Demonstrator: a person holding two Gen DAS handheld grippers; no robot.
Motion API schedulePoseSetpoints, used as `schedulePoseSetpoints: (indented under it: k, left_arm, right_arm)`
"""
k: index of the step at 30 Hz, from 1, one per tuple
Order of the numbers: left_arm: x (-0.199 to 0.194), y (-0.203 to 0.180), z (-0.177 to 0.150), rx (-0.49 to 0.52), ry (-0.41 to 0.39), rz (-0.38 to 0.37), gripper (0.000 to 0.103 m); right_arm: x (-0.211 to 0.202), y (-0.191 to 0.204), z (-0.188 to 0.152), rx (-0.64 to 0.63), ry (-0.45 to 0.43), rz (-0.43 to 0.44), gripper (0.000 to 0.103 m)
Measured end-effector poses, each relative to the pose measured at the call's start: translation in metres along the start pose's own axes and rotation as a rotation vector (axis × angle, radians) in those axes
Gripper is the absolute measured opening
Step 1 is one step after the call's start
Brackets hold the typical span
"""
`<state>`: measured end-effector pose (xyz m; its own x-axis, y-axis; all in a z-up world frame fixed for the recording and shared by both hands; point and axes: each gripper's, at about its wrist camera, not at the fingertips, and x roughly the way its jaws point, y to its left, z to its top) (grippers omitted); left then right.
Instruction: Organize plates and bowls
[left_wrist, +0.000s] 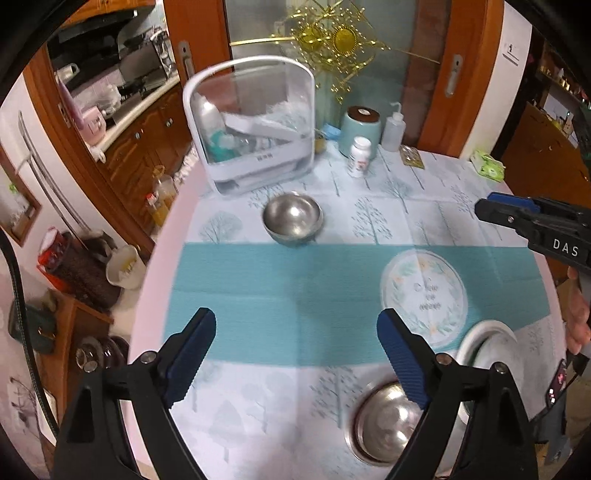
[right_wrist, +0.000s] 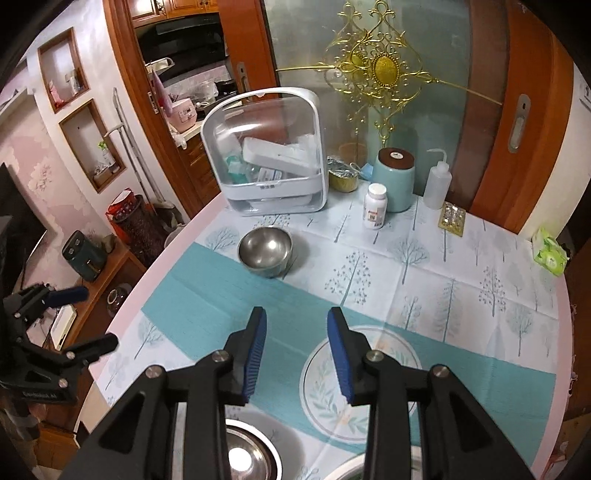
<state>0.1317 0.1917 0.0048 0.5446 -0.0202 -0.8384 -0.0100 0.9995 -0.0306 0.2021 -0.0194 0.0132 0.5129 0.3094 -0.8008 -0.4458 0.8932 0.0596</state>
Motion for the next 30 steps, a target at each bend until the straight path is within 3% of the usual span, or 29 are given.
schedulePoseSetpoints:
  k: [4, 9, 15, 21, 30]
  left_arm:
    - [0.023, 0.016, 0.031, 0.007, -0.01, 0.016, 0.091]
    - [0.083, 0.036, 0.07, -0.009, 0.031, -0.003, 0.091]
    - [0.17, 0.053, 0.1, -0.016, 0.081, -0.017, 0.091]
    - [0.253, 0.075, 0.113, -0.105, 0.146, -0.051, 0.091]
    - [0.317, 0.088, 0.114, -0.125, 0.187, -0.086, 0.091]
  right_arm:
    - [0.022, -0.007, 0.022, 0.026, 0.026, -0.025, 0.035]
    - [0.066, -0.015, 0.047, 0.059, 0.1, -0.042, 0.035]
    - [0.138, -0.024, 0.064, 0.147, 0.209, 0.04, 0.035]
    - [0.216, -0.031, 0.062, 0.273, 0.316, 0.127, 0.035]
    - [0.291, -0.02, 0.054, 0.361, 0.383, 0.175, 0.035]
